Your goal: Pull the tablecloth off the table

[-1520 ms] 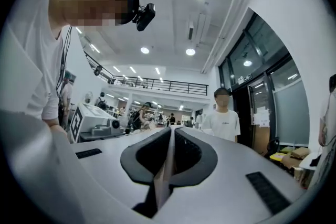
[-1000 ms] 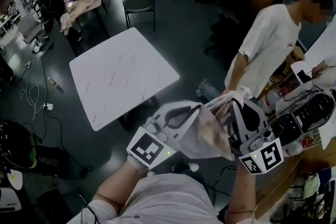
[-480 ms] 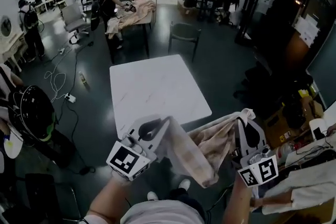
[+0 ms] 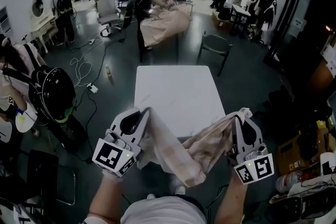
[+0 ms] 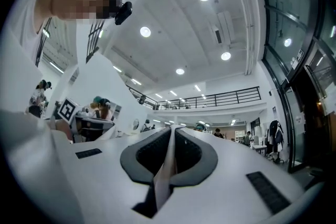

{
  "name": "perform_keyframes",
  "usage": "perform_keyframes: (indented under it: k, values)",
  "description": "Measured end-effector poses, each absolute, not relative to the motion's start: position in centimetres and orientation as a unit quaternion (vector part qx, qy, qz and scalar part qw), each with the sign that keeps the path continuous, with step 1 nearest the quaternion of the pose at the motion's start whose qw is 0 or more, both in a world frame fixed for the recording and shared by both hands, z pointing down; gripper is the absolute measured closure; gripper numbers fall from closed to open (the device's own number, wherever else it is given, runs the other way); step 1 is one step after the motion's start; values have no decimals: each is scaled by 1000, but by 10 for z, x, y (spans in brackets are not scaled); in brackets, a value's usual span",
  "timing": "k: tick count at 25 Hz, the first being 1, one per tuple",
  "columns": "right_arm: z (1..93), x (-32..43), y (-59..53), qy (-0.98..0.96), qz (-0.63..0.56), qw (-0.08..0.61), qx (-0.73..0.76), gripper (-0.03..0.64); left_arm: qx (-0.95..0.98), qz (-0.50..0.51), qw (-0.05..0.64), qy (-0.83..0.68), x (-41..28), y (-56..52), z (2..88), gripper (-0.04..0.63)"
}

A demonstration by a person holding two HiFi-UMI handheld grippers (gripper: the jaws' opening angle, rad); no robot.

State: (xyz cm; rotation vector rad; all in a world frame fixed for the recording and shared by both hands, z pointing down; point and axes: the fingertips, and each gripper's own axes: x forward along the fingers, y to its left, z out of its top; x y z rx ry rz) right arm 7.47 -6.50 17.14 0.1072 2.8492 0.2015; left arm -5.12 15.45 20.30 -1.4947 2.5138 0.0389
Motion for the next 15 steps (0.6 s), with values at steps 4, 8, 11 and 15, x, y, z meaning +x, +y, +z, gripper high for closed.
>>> perform_keyframes:
  k: [4,8,11,15]
  values:
    - [172,56,-71,987,48,146,55,588,-451,13,110,886,-66,183,196,583]
    - [176,45,-81,985,38,154,66,588,-399,14,116,909,-79,212,196,583]
    - [177,33,-82,985,37,156,69,588,-365,22,119,923,-93,238,195,583]
    - [174,23,-82,984,37,157,77,588,-325,27,123,937,-101,269,192,583]
